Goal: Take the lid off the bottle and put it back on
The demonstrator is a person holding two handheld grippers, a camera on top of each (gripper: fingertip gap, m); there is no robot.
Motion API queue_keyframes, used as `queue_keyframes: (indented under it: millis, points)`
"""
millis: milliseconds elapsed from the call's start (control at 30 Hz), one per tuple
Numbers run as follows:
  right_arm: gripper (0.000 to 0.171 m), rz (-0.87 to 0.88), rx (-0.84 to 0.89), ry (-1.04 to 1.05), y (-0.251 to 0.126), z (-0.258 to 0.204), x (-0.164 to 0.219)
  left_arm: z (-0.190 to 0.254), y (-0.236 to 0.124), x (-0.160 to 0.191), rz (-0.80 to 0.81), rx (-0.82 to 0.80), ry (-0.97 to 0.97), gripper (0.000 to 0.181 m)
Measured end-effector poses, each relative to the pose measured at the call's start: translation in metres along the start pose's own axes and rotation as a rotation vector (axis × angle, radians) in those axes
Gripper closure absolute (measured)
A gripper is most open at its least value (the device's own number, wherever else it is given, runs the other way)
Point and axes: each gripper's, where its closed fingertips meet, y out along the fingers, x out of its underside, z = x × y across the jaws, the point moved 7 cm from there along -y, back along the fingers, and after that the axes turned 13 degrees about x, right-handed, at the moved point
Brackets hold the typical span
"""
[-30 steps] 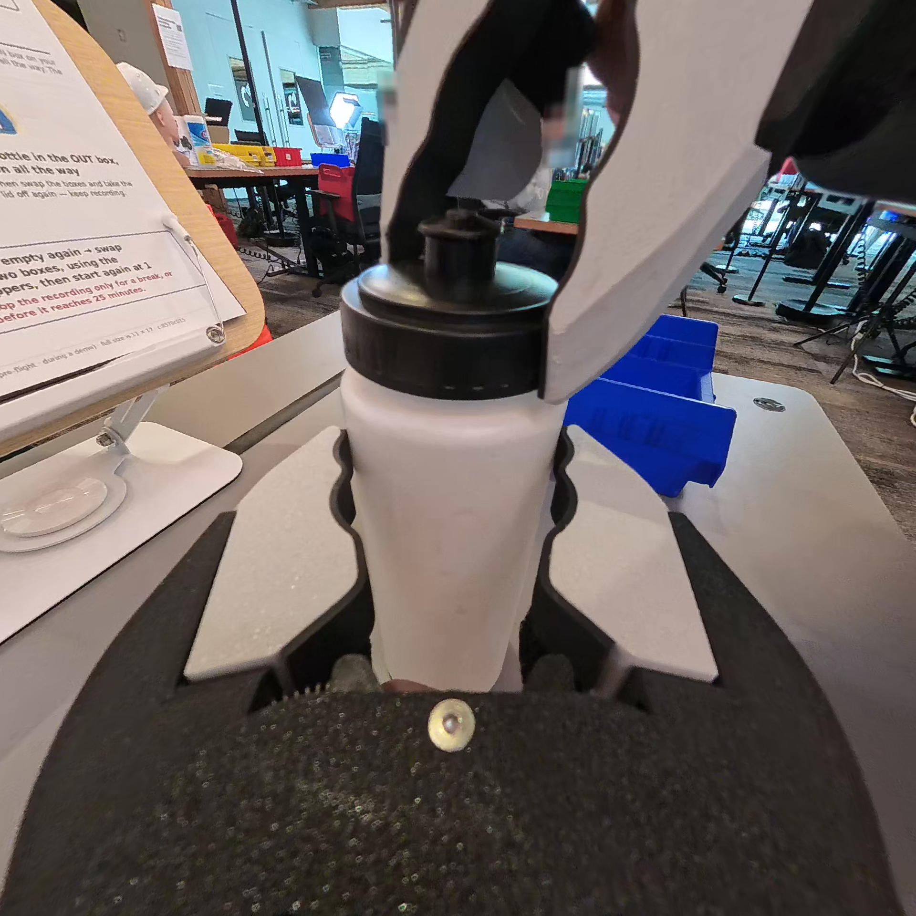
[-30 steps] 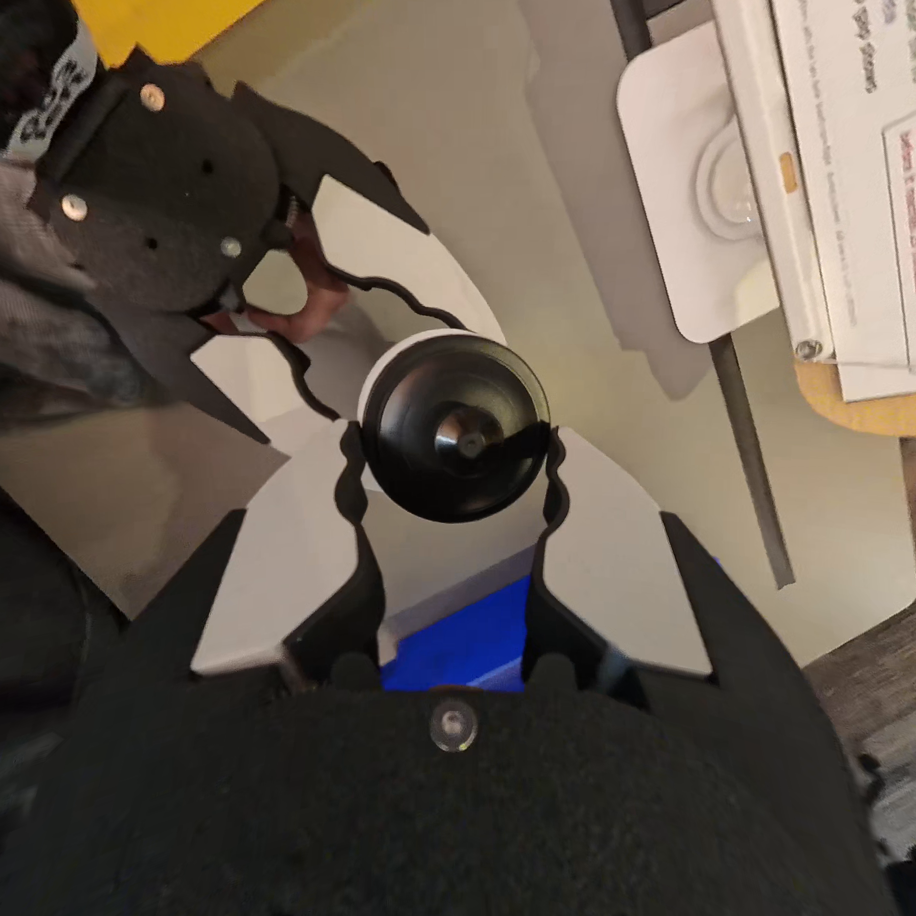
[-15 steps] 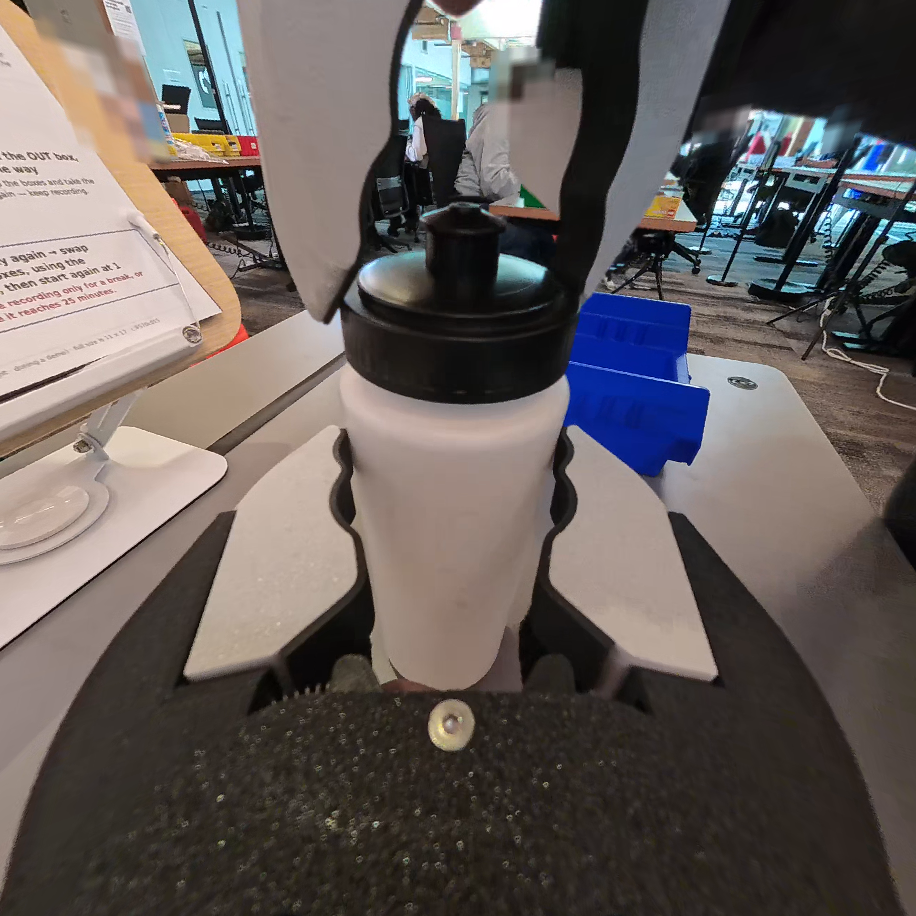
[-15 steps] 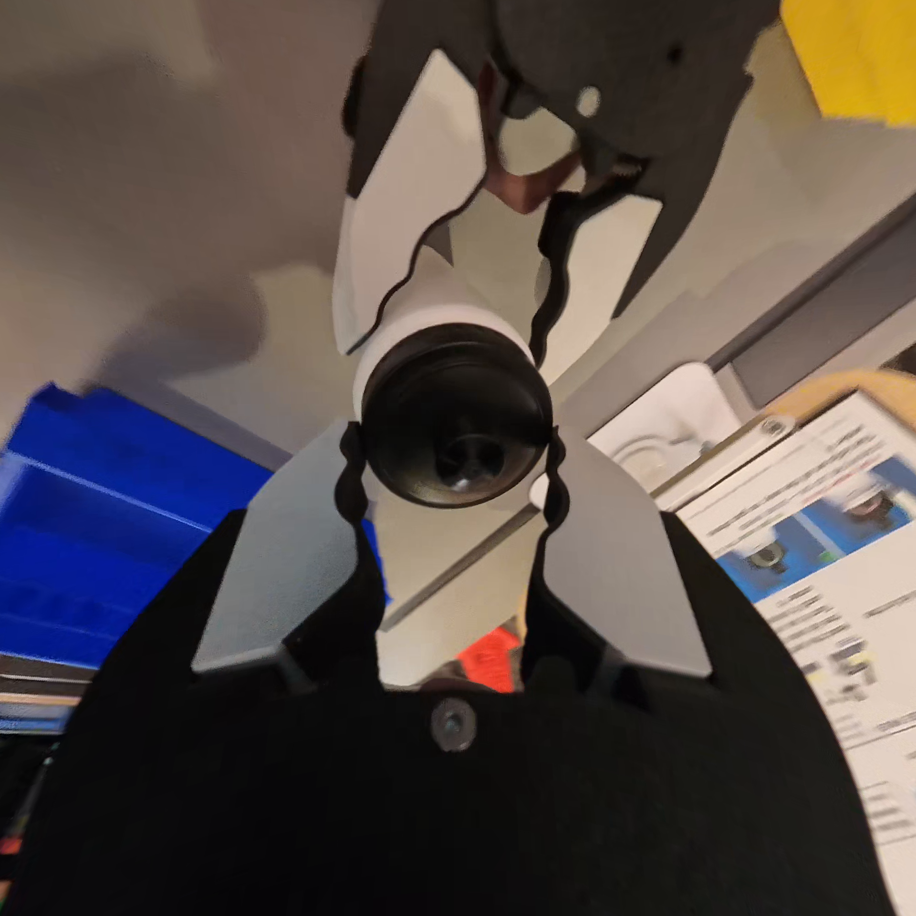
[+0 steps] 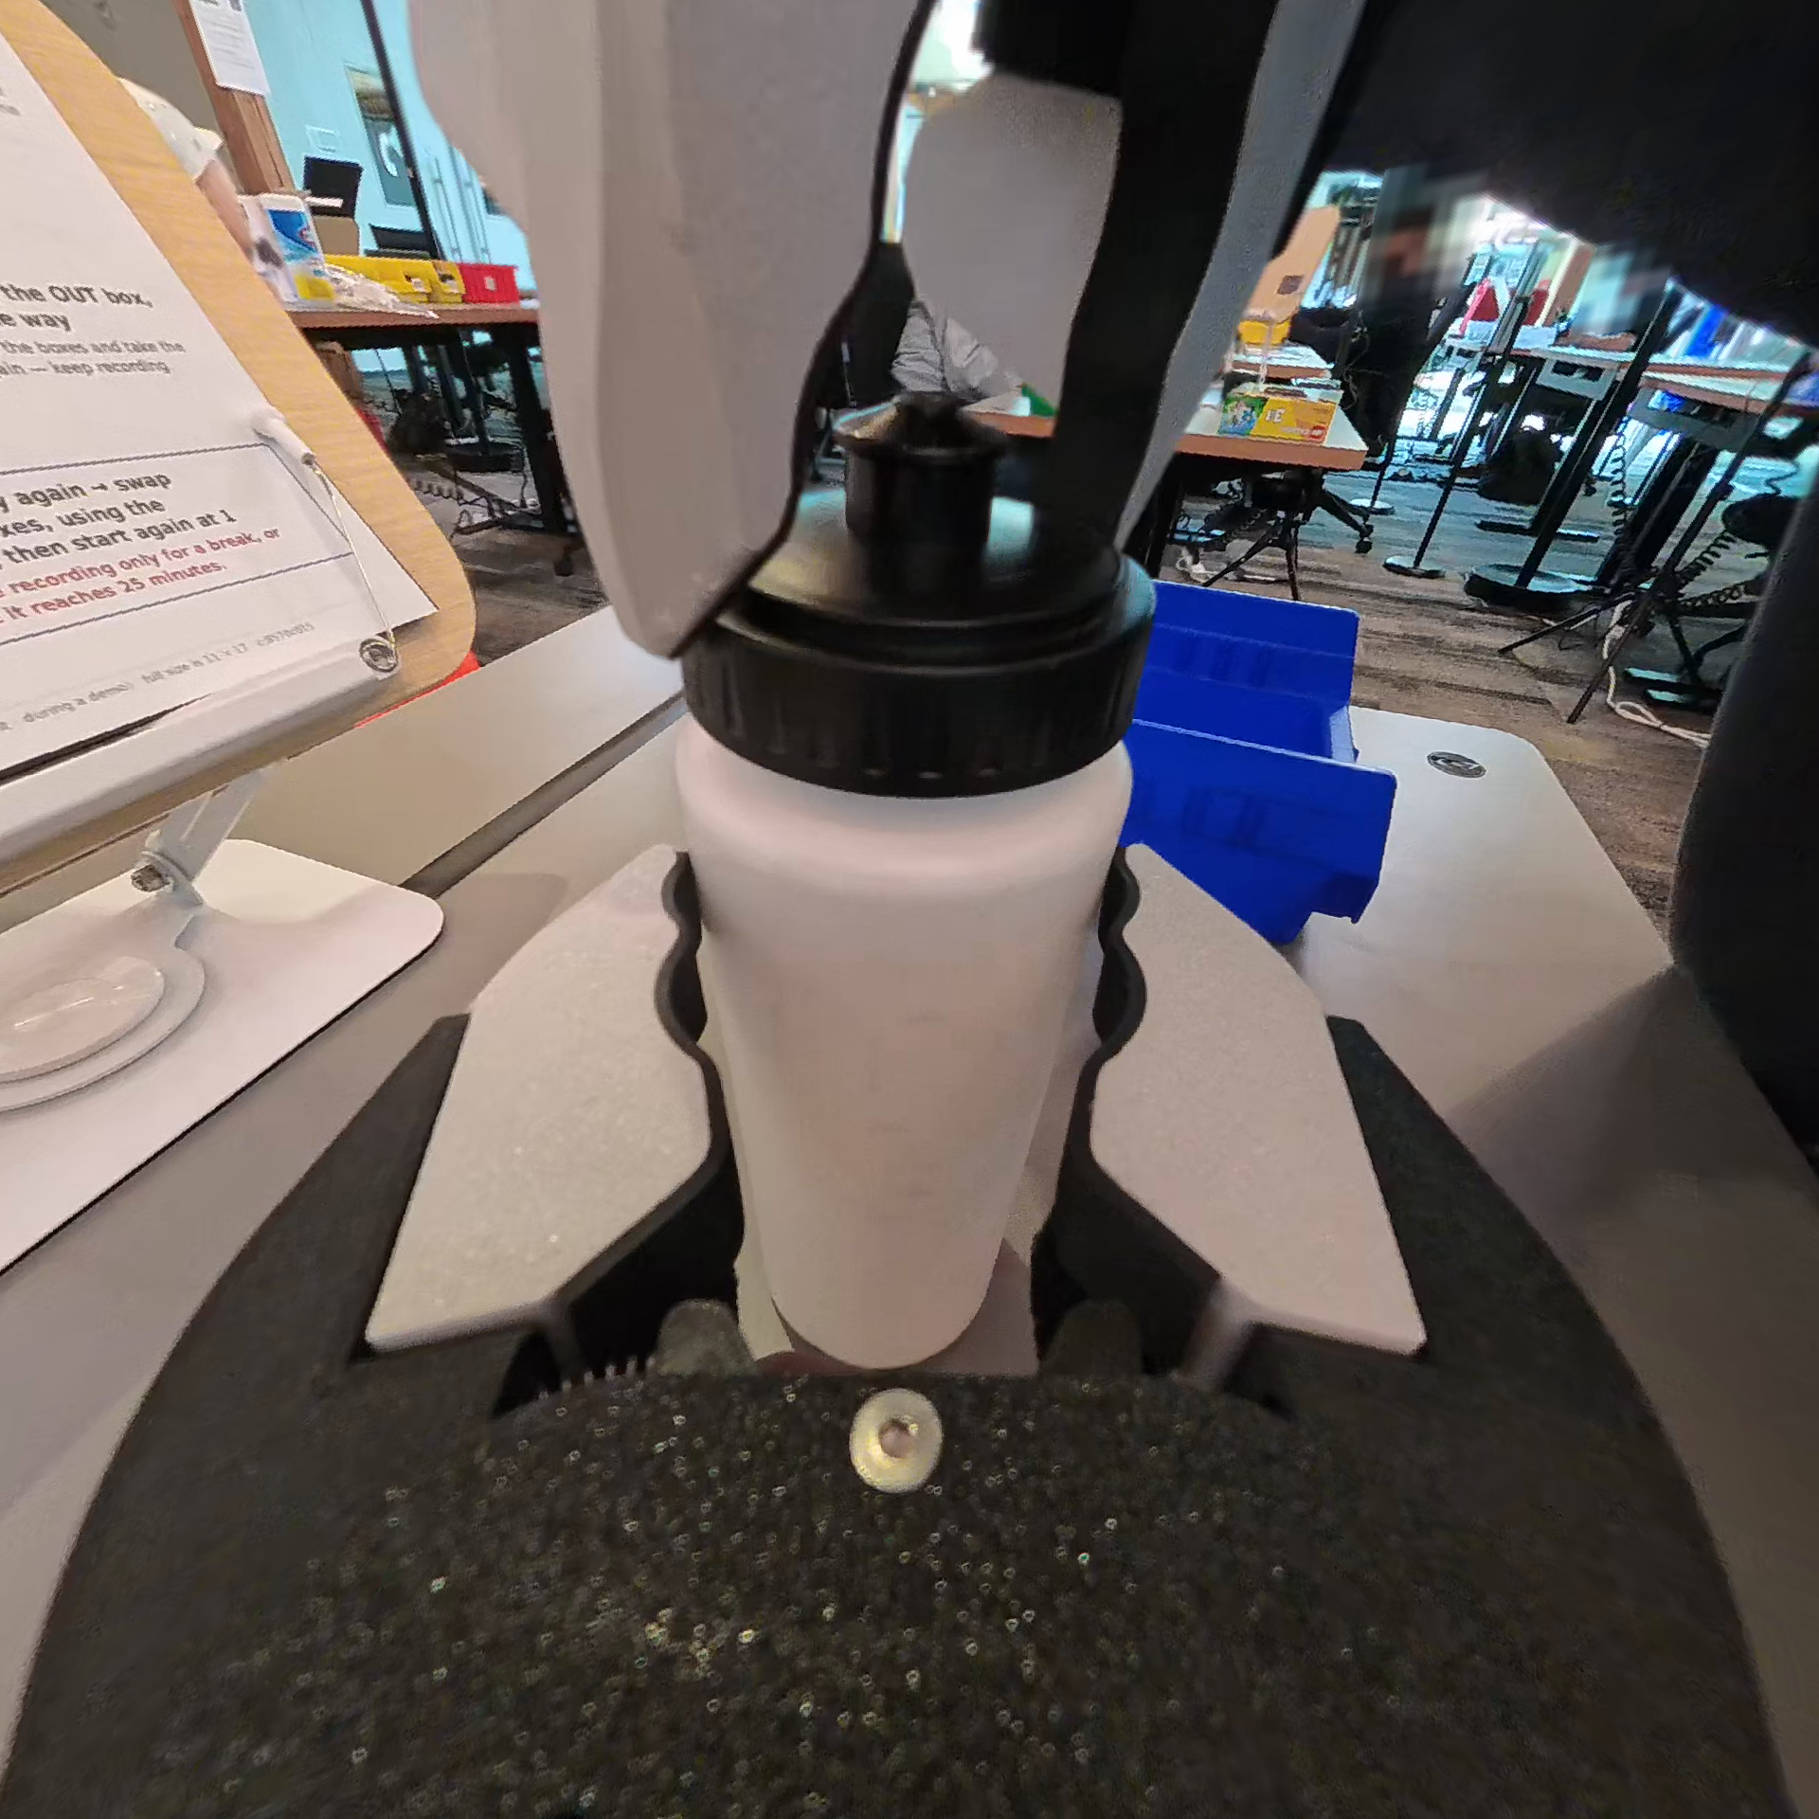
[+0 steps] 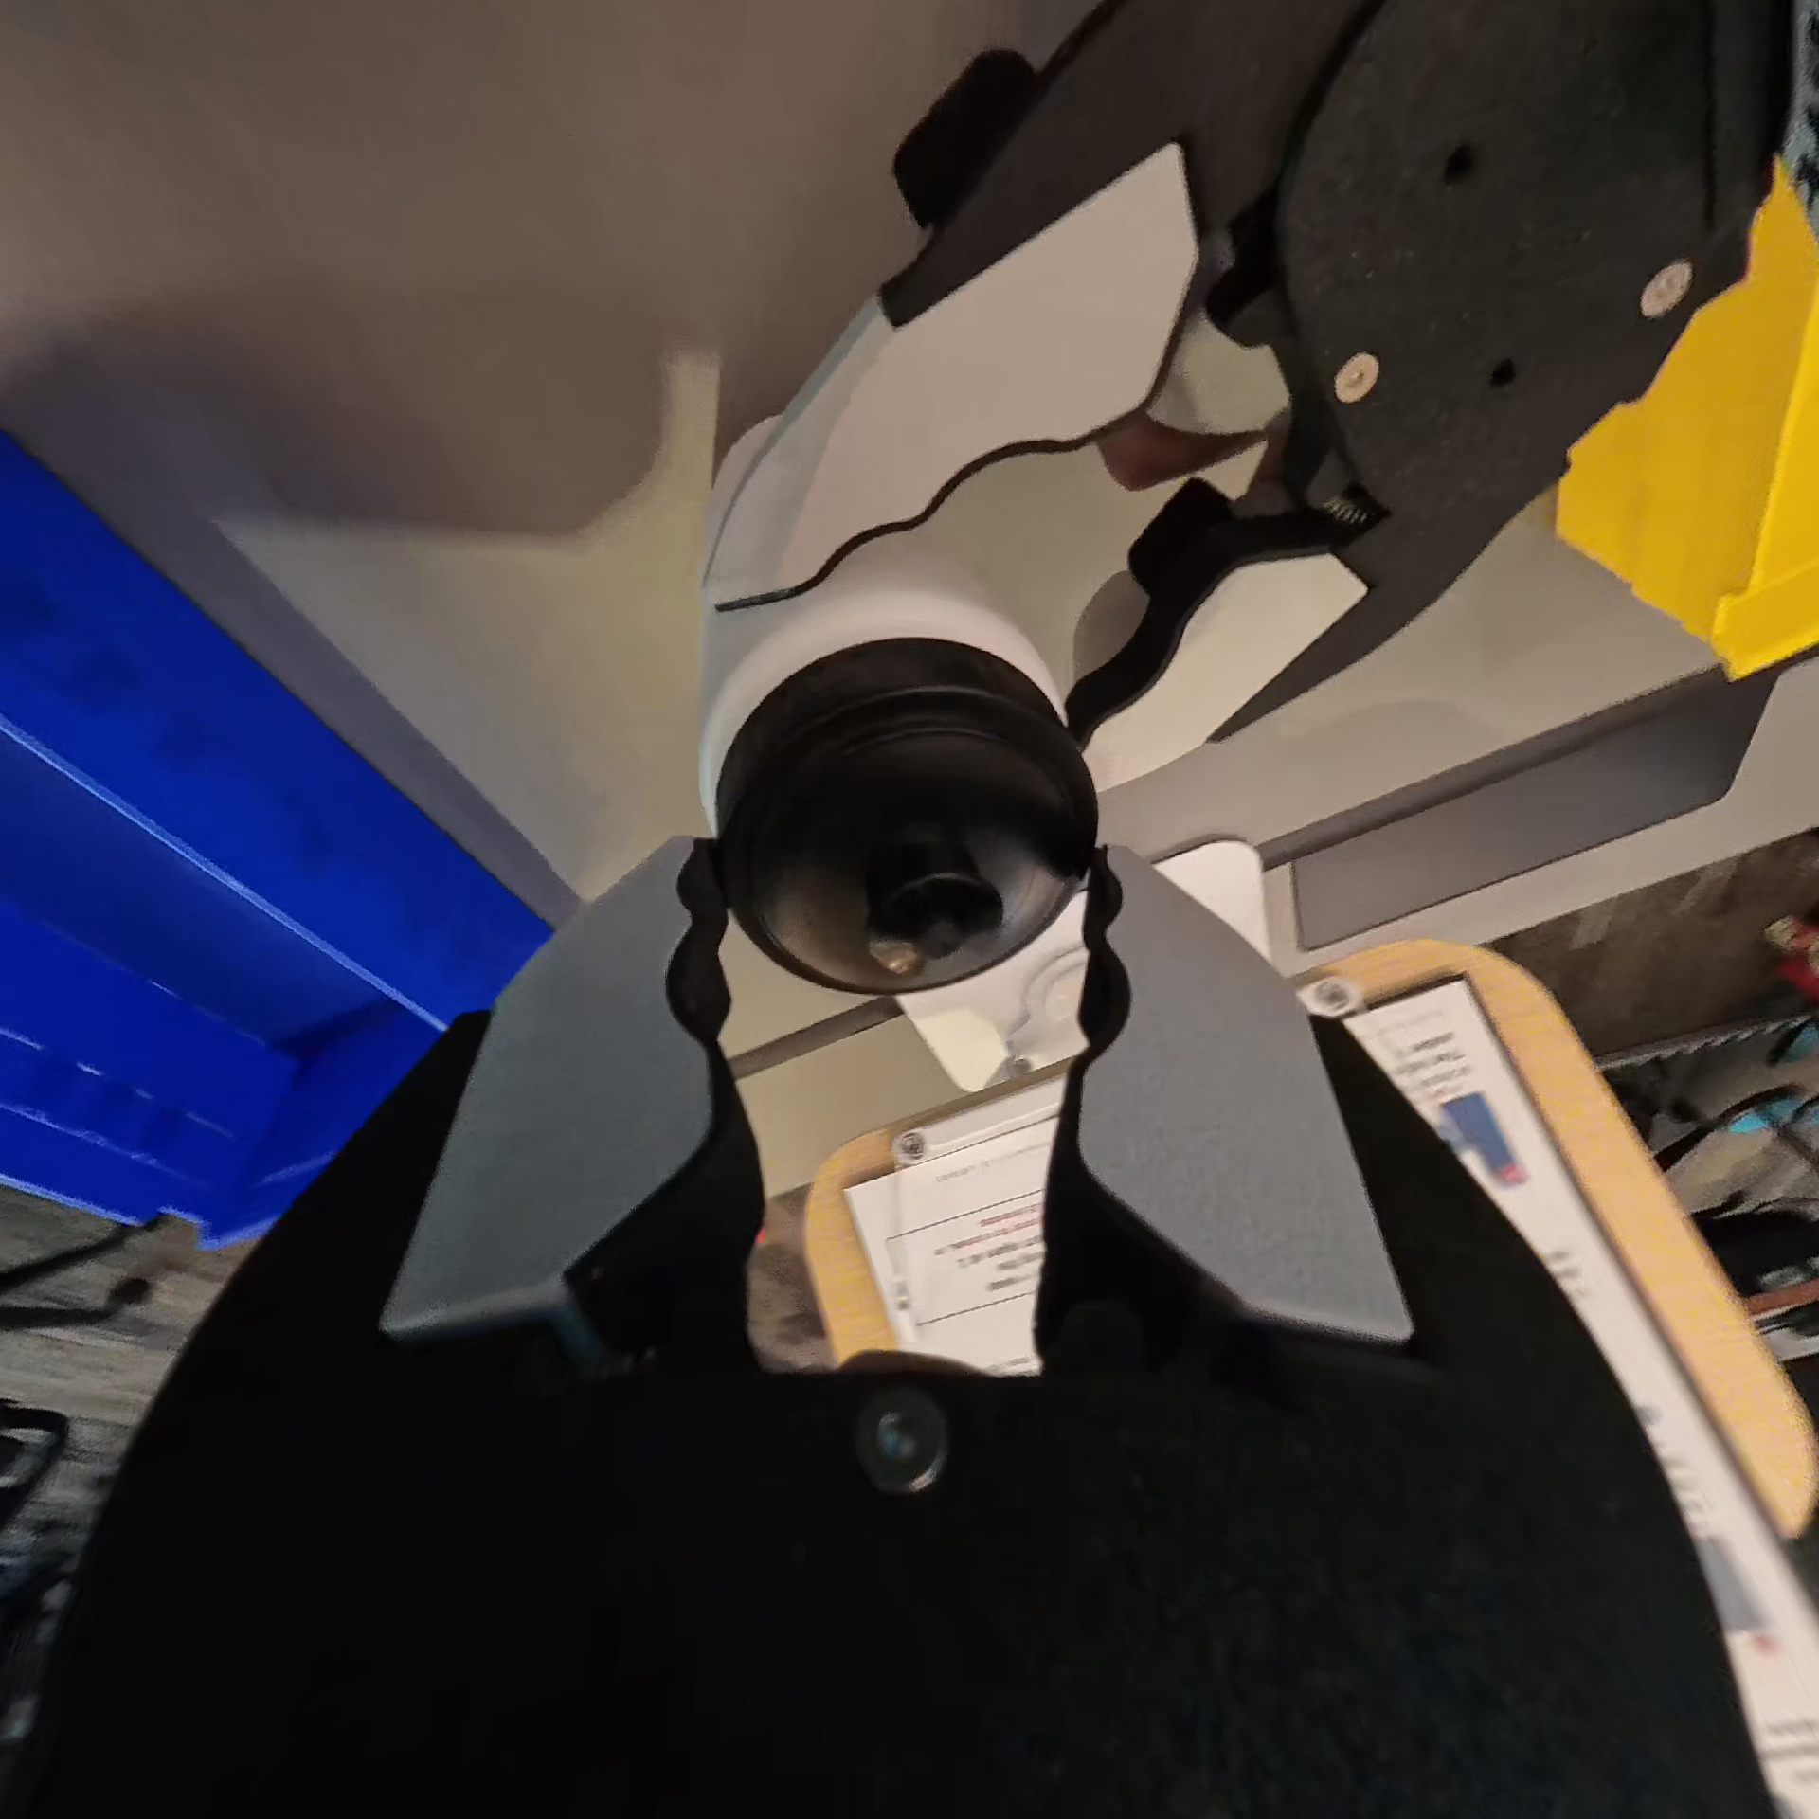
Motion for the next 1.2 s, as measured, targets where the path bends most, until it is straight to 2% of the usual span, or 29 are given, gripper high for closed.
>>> queue_keyframes:
  millis: [167,233,333,400,467,567,767,800,833,867,1100,1200]
  points:
    - [0.087,-0.046,0.090,0.309,-0.026,0.000,0.001,0.003,0.008,0.000,0.003,0.004,-0.003,0.103]
    - [0.082,-0.028,0.151,0.499,-0.041,0.003,-0.001,0.002,0.008,0.001,0.017,0.003,-0.006,0.104]
    - [0.083,0.000,0.242,0.899,-0.054,0.009,-0.002,0.000,0.010,0.001,0.036,-0.014,-0.010,0.104]
    - [0.091,0.042,0.234,1.196,-0.051,0.007,-0.002,0.000,0.010,0.001,0.048,-0.022,-0.013,0.104]
    - [0.091,0.011,0.234,1.452,-0.041,0.003,0.004,0.000,0.011,0.002,0.051,-0.026,-0.012,0.104]
    - [0.089,-0.098,0.231,1.676,-0.025,-0.011,0.013,0.001,0.011,0.001,0.042,-0.033,-0.006,0.104]
    - [0.080,-0.227,0.157,1.784,-0.004,-0.024,0.009,0.002,0.013,0.001,0.041,-0.042,-0.004,0.104]
    - [0.086,-0.220,0.109,1.818,-0.003,-0.024,0.008,0.002,0.013,0.001,0.041,-0.042,-0.004,0.104]
    - [0.099,-0.189,0.053,1.834,-0.003,-0.023,0.005,0.002,0.013,0.001,0.041,-0.041,-0.003,0.104]
    - [0.100,-0.204,0.040,1.831,-0.002,-0.022,0.005,0.002,0.013,0.001,0.040,-0.042,-0.002,0.104]
    - [0.100,-0.243,-0.076,1.523,-0.003,-0.015,0.004,0.003,0.012,0.001,0.011,-0.042,0.011,0.104]
    - [0.100,-0.222,-0.135,1.303,-0.002,-0.011,0.005,0.003,0.012,0.001,0.007,-0.038,0.014,0.104]
